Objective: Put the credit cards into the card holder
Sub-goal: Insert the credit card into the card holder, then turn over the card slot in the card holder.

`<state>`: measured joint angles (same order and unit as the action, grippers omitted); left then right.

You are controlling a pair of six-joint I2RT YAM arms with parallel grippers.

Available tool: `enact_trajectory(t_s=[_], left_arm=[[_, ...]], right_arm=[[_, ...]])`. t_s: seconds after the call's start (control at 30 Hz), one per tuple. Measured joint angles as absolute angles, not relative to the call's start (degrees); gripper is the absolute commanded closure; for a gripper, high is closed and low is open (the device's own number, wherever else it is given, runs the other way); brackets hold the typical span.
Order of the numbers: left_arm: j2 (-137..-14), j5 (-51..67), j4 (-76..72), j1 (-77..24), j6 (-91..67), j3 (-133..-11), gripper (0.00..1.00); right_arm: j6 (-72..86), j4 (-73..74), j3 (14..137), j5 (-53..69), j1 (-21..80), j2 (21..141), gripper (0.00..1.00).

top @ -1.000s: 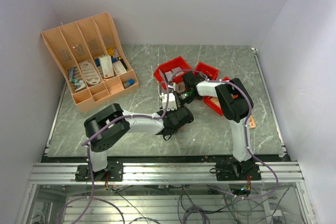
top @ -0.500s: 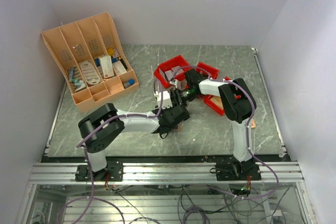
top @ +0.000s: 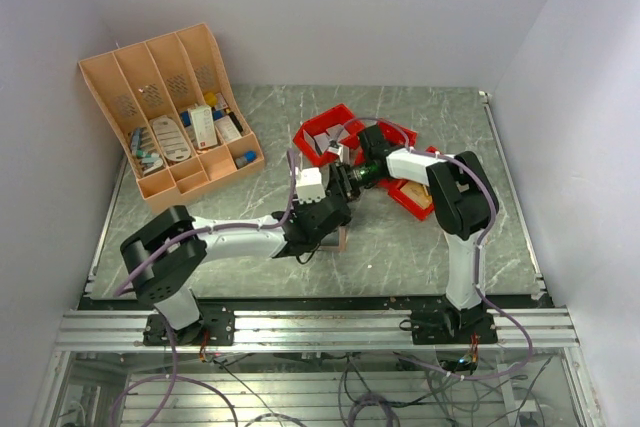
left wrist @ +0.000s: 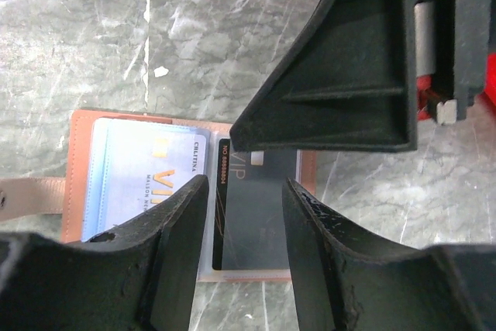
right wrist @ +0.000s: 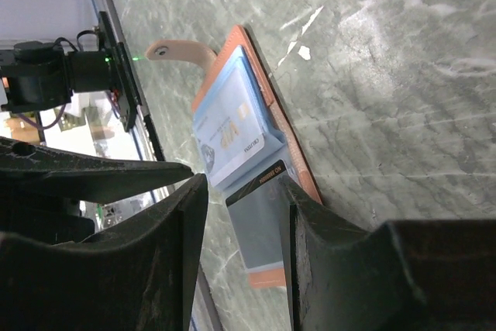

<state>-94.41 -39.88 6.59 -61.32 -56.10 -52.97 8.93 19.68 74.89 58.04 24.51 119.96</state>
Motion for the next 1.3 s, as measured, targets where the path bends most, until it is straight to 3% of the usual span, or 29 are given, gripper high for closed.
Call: enact_trajectory(t_s=[0.13,0.43,1.03,1.17,1.3], left_arm=[[-91.8,-38.2,4.0,-61.3,-52.6,-49.7,0.4],[-84.6,-35.5,-0.7,-61.1,-46.9,-42.8,0.17],[-64.9,-11.0,-19.3,-45.8,-45.6,-25.6,0.1],[-61.0,-9.2,-19.9,-44.2,-45.4,-23.4,0.1],[-58.9,-7.7,-20.7,-43.1,-45.5,-21.4,0.11]], right_arm=[[7.8,19.5,74.8,58.1,24.1,118.7,0.59],[4.8,19.1,73.6,57.5,24.1,114.8,0.61],[-11.4,11.0,66.2,55.5,23.5,99.1,0.62],[-20.3,12.0,66.3,55.3,24.9,98.1,0.65],[-27.3,15.7,67.0,53.5,28.8,98.1,0.76]])
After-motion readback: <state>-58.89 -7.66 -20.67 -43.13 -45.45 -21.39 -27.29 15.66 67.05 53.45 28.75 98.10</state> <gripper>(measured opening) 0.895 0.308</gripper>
